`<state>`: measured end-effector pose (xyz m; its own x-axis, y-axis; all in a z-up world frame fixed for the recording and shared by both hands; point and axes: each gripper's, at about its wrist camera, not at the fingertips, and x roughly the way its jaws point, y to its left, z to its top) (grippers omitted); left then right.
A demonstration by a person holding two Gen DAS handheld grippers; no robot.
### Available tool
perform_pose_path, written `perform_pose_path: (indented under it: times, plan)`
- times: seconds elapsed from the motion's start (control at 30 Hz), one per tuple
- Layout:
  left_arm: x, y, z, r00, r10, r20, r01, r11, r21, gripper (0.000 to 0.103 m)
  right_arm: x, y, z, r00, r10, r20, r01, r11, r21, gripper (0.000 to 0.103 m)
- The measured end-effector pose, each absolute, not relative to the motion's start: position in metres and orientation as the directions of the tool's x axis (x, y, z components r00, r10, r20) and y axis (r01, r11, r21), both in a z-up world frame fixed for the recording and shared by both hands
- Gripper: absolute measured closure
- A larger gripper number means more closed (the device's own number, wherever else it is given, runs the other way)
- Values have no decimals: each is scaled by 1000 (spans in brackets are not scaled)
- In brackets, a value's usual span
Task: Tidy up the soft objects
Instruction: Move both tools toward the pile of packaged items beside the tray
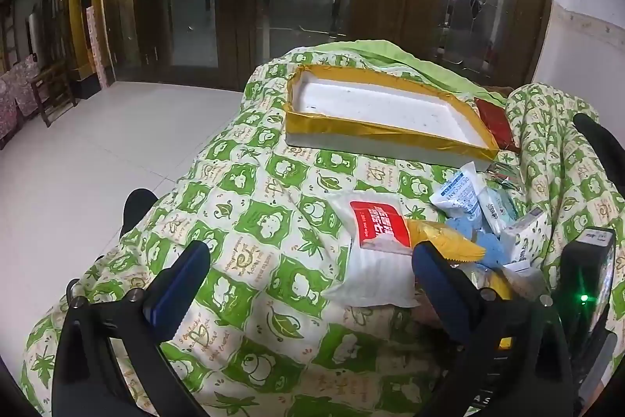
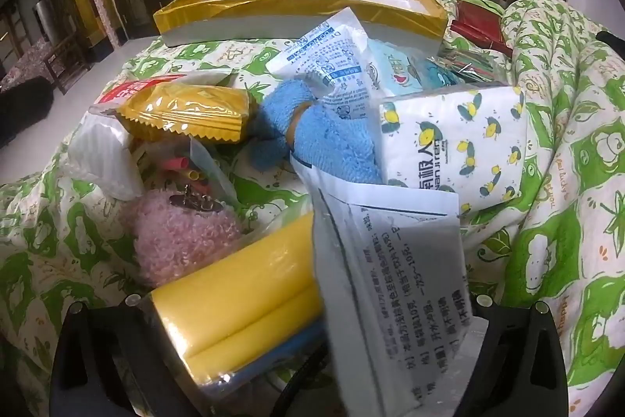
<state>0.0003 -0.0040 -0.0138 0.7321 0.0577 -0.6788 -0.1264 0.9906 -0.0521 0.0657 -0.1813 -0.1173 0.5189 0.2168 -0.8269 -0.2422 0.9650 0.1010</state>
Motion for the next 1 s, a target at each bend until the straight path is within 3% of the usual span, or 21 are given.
perform_pose_path:
  times: [0.47, 0.8, 1.0]
  plan:
    - [-2, 0, -14, 736, 66, -674, -141, 988, -57, 0, 0, -219, -53, 584, 283, -761, -254, 954, 159, 1]
    - [-2, -1, -15, 724, 47, -689, -131, 989, -70, 0, -11, -226, -7, 789, 220, -574, -212, 974, 81, 1]
    - [0, -7, -16, 688, 21, -726, -119, 989, -84, 0, 6, -228, -7, 734, 212, -645, -209, 974, 82, 1]
